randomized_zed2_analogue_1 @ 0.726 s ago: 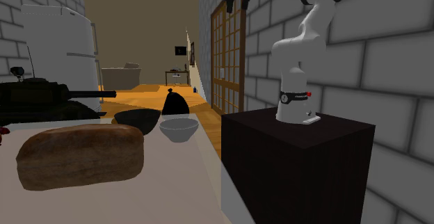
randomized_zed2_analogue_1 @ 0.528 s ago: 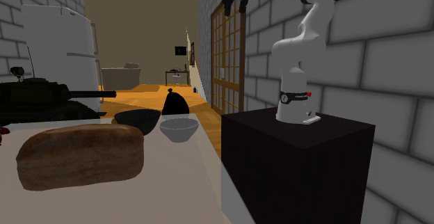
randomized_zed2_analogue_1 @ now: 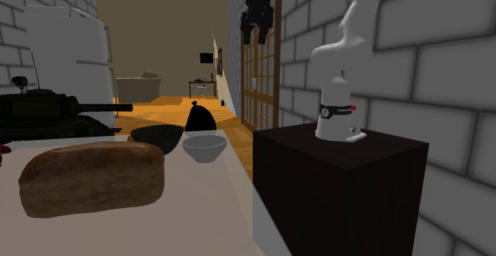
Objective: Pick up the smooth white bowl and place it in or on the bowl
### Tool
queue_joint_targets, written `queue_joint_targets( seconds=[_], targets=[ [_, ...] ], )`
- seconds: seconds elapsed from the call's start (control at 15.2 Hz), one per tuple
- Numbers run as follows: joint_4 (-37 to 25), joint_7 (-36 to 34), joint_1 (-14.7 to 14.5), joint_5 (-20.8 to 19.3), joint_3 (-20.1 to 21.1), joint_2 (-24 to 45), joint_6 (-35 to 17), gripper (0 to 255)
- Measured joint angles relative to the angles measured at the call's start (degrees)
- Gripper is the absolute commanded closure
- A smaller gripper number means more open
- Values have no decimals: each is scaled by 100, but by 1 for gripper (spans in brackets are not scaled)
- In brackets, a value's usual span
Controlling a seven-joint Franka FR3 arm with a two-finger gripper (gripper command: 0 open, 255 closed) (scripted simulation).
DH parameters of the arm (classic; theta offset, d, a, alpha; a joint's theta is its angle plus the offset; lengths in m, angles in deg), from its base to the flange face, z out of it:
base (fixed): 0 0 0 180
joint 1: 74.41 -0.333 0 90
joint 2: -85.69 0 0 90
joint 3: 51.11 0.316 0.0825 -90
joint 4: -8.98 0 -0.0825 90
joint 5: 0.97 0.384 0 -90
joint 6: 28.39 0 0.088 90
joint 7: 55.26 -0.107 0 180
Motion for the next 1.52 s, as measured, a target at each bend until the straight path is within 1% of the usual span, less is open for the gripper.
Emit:
queue_joint_targets(
  seconds=[0.2, 0.4, 0.92, 1.32, 1.52],
  targets=[
    [159, -41, 49, -44, -43, 510, -617, 0],
    [217, -162, 54, -57, -11, 998, -1106, 0],
    [33, -319, 177, -202, -78, 2669, -2452, 0],
    [-506, -509, 208, -310, -102, 4095, -3229, 0],
    [-700, -582, 215, -356, -129, 4637, -3526, 0]
  ],
)
